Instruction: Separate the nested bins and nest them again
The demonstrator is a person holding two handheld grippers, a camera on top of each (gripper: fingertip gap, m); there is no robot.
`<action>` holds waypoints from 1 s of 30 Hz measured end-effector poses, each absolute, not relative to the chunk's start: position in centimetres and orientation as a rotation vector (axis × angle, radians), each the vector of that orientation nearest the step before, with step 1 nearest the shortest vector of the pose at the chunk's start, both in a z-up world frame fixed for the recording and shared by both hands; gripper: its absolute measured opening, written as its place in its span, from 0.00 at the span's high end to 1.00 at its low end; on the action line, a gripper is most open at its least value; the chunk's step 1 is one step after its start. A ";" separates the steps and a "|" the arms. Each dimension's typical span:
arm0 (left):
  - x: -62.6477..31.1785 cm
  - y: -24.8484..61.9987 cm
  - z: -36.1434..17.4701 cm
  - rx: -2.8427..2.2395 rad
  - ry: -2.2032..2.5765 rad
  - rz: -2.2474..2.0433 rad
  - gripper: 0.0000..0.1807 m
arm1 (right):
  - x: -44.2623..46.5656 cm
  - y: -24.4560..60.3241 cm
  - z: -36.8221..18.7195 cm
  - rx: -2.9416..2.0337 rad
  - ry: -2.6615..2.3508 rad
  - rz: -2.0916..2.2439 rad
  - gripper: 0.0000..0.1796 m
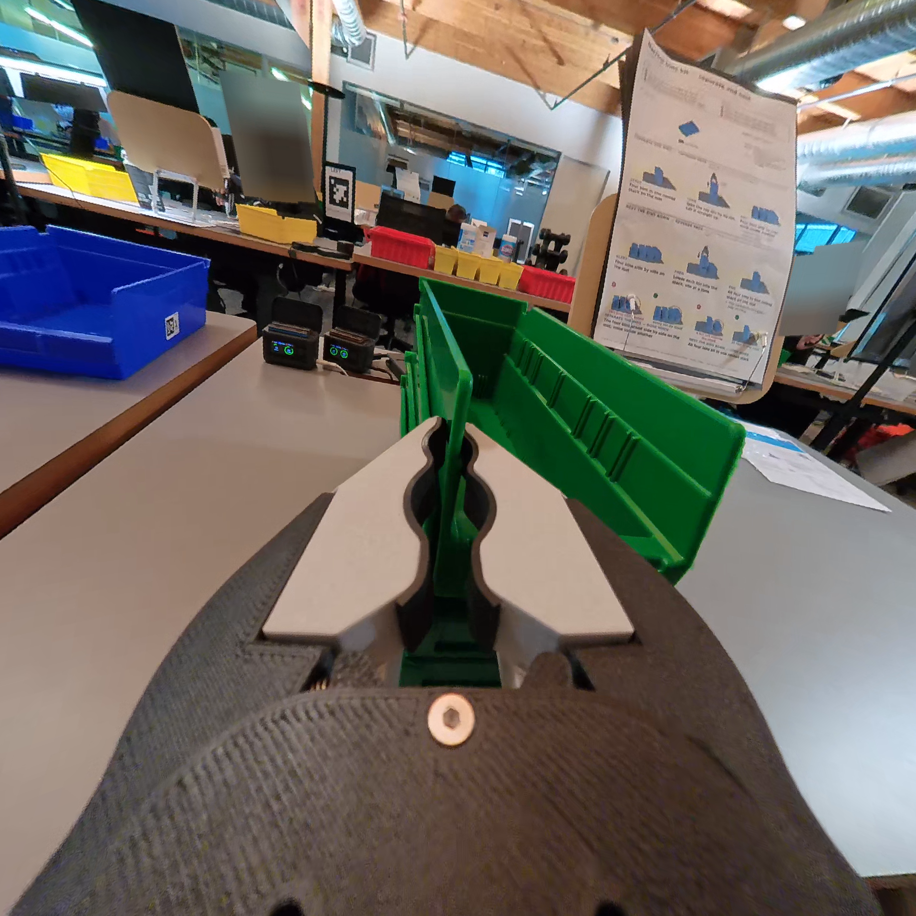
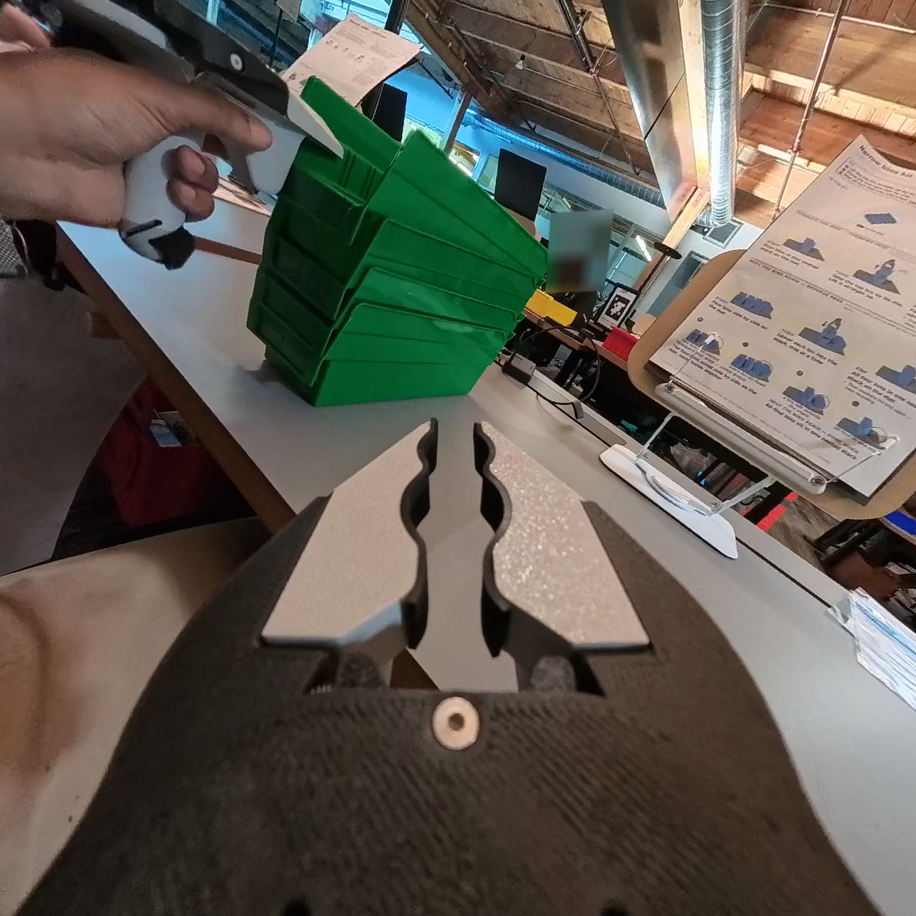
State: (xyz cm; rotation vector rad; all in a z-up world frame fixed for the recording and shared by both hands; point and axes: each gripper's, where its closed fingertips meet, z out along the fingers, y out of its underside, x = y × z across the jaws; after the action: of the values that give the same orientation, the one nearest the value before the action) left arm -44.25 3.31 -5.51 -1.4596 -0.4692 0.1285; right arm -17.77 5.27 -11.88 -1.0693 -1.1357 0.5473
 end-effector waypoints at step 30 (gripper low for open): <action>-44.1 3.0 -5.5 -1.347 -0.475 0.083 0.99 | -17.8 5.3 -12.1 -1.068 -1.148 0.542 0.93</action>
State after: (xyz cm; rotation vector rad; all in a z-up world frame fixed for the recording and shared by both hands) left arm -44.10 3.02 -5.47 -1.3465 -0.4750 0.0829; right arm -17.84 5.29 -12.10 -1.0679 -1.1478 0.5416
